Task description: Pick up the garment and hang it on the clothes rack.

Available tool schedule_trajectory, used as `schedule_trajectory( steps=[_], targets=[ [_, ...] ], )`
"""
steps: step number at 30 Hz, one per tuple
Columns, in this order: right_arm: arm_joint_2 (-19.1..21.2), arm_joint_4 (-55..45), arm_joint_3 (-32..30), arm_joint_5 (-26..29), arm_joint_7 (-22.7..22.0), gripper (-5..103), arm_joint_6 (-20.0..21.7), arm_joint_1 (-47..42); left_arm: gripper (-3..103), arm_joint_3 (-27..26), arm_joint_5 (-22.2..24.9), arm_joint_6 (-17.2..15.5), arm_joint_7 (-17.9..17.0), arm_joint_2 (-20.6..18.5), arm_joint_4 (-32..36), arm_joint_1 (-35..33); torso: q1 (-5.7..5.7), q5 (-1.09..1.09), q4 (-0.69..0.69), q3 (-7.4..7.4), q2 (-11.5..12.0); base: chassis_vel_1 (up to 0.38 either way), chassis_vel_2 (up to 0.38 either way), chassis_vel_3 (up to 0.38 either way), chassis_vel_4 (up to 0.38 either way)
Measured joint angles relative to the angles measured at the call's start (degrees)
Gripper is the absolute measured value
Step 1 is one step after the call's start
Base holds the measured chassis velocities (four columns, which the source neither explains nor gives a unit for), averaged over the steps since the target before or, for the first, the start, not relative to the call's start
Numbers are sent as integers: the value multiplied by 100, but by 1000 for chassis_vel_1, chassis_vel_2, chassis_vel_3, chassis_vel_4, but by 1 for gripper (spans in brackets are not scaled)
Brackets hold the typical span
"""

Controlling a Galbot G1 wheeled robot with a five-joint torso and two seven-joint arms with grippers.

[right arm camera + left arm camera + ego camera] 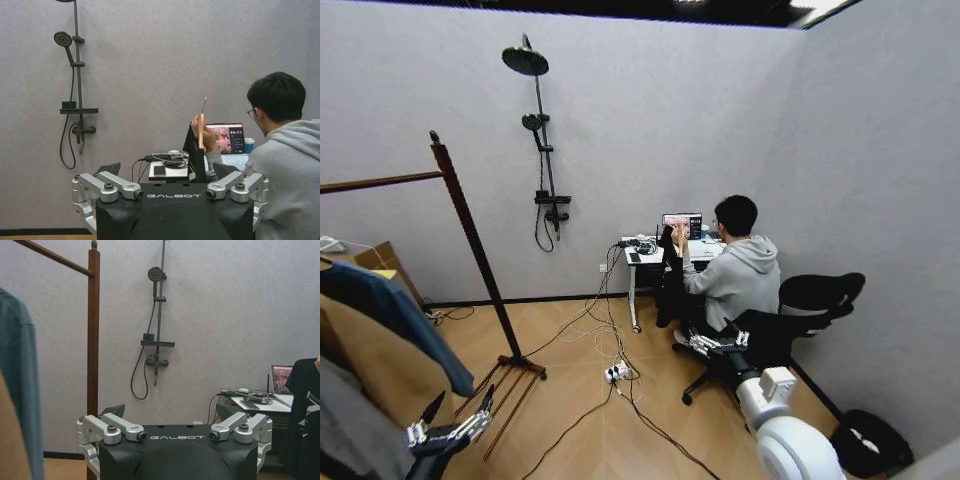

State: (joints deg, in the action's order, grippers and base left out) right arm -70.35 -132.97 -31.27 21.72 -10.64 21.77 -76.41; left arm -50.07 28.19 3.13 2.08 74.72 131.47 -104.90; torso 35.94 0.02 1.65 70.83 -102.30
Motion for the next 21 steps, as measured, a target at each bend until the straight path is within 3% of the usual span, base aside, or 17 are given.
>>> schedule_trajectory(
  steps=[12,13,16,21],
  targets=[
    [-14,99,40,-27,6,100,-6,129,100,0,0,0,-1,0,0,1,-1,-6,2,-1,-1,-355,366,376,-367],
    [-9,133,29,-29,4,100,-7,164,100,0,0,0,-1,0,0,1,0,2,-2,0,0,-330,340,333,-349],
    [31,231,-33,-29,-10,100,-10,266,100,0,0,0,0,0,0,2,4,-7,1,1,2,-288,317,255,-298],
    [260,679,-135,108,-13,100,-67,656,100,1,0,0,0,0,0,1,7,-1,0,2,3,-162,194,124,-140]
  ],
)
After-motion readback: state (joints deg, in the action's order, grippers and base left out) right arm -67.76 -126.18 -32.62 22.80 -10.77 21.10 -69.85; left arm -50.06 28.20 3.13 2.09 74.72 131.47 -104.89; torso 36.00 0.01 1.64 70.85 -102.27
